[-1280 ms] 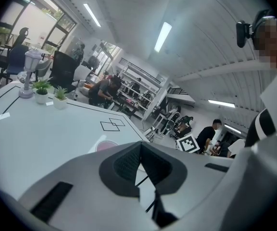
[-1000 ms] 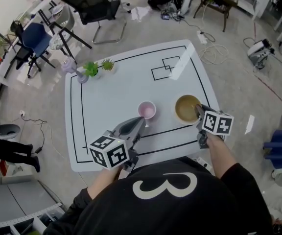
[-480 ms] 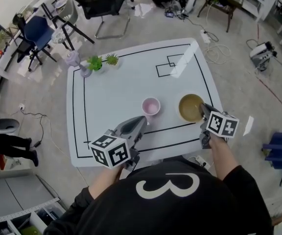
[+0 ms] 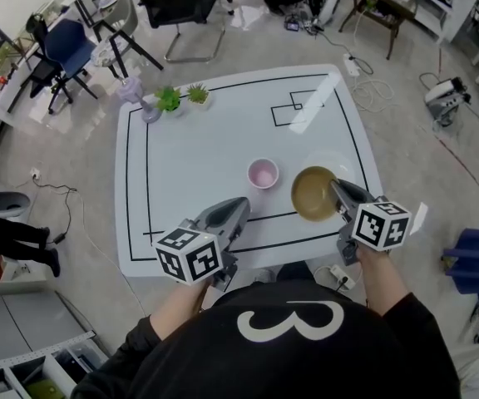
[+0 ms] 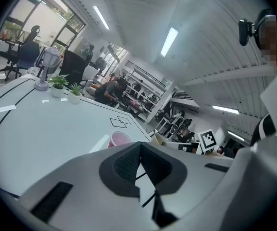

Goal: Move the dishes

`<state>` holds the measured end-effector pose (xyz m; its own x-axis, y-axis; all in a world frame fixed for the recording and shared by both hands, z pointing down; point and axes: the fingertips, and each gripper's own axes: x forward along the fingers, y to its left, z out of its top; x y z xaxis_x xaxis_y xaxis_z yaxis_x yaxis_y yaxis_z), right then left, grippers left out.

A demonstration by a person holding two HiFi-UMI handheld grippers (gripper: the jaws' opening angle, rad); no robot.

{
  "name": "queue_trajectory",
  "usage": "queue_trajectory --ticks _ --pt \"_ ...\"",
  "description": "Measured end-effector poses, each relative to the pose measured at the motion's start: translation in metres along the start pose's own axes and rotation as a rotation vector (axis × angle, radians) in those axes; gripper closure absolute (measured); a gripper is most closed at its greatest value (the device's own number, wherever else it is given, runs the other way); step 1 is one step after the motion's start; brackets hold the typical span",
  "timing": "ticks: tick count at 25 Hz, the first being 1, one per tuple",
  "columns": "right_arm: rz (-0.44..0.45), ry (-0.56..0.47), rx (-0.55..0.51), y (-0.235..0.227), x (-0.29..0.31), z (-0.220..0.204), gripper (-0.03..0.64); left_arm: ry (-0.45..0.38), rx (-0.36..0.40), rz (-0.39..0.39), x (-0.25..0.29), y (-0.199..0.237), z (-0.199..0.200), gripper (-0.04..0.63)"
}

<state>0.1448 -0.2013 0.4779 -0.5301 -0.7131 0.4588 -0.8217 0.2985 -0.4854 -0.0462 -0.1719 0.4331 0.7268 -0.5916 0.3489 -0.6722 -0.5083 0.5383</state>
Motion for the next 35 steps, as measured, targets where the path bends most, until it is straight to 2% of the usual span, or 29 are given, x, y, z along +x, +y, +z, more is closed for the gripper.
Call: queue_trajectory --ticks 5,9,17,24,28,31,35 --pt "0.075 0.042 -0.027 0.033 0.005 -0.018 0.592 0.011 -0.002 0.008 -0.017 0.004 -0.011 0.592" --pt "0.095 0.096 -0.043 0.052 0.014 -0.043 0.591 0.018 -0.001 0.021 -0.034 0.010 -0.018 0.592" --pt "0.052 0.174 -0.034 0.060 0.034 -0.088 0.588 0.035 0.006 0.038 -0.057 0.025 -0.031 0.592" --pt "-0.015 0.180 -0.016 0.053 0.040 -0.100 0.575 0.048 0.008 0.039 -0.066 0.029 -0.039 0.592" --pt "-0.025 0.140 0.001 0.051 0.041 -0.095 0.537 0.047 0.011 0.040 -0.072 0.032 -0.041 0.592" --pt "-0.031 0.113 -0.004 0.053 0.037 -0.090 0.449 0.043 0.014 0.036 -0.077 0.031 -0.040 0.592" --pt "-0.034 0.055 -0.034 0.057 0.025 -0.077 0.393 0.029 0.007 0.026 -0.082 0.027 -0.037 0.592"
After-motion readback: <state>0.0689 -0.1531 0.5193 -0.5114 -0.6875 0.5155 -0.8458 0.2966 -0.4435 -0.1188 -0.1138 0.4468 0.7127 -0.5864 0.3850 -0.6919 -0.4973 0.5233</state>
